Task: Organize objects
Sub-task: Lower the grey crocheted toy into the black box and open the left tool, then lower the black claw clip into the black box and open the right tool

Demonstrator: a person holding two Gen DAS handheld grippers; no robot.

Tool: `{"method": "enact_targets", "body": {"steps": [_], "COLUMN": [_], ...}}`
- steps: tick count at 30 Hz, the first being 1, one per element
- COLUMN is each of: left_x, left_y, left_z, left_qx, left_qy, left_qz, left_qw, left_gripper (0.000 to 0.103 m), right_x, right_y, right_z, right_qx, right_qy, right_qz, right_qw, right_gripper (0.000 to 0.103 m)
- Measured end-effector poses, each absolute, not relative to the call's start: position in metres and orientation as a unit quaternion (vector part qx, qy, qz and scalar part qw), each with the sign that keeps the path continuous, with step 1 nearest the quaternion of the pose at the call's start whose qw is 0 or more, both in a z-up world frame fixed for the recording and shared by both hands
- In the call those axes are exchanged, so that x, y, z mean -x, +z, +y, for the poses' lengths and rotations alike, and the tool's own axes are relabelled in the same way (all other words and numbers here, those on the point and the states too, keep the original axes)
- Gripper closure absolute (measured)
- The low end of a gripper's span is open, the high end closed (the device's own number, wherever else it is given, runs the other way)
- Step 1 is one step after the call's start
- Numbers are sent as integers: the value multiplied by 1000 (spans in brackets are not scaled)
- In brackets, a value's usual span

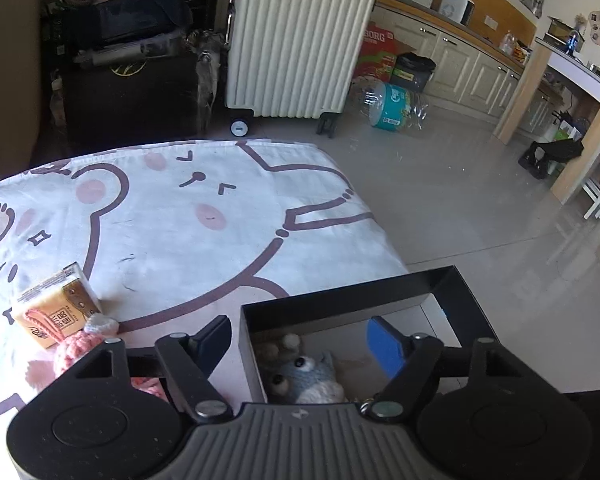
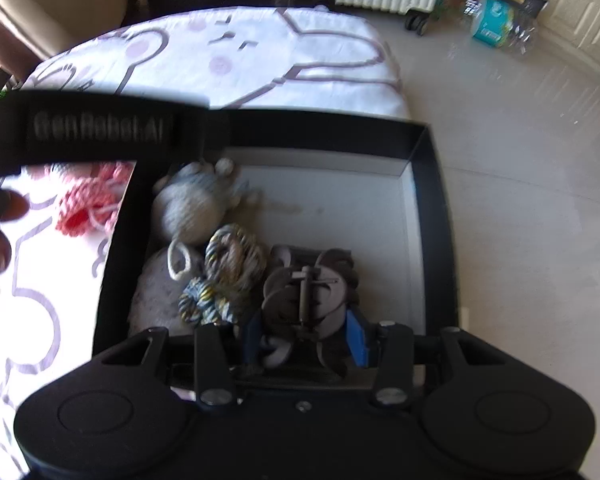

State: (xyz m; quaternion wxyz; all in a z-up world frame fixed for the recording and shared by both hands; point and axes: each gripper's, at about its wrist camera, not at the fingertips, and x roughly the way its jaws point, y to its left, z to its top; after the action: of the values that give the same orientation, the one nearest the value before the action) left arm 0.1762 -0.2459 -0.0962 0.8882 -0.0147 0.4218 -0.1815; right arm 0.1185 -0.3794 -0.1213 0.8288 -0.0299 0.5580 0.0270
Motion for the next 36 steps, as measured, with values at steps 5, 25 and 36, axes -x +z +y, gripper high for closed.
{"method": "enact_targets", "body": {"steps": [5,25,36], "left_x": [-180,-190,-192], "left_y": [-95,-96,-98], "left_z": [-235,-187,-175], "left_qx": [21,43,36], "left_qy": [-172,-137,-134], "left_qz": [428,448,455], "left_qw": [887,883,880], "left_gripper": [27,27,27], "right_x": [-118,-149,-160], "right_y": [-113,-103,-120], "right_z": [-384,-350,-336], "right_qx": [6,-73,-56], "right_qy": [16,62,55], "right_qz": [549,513,531], "right_qw": [836,853,844], "right_gripper": [57,94,96]}}
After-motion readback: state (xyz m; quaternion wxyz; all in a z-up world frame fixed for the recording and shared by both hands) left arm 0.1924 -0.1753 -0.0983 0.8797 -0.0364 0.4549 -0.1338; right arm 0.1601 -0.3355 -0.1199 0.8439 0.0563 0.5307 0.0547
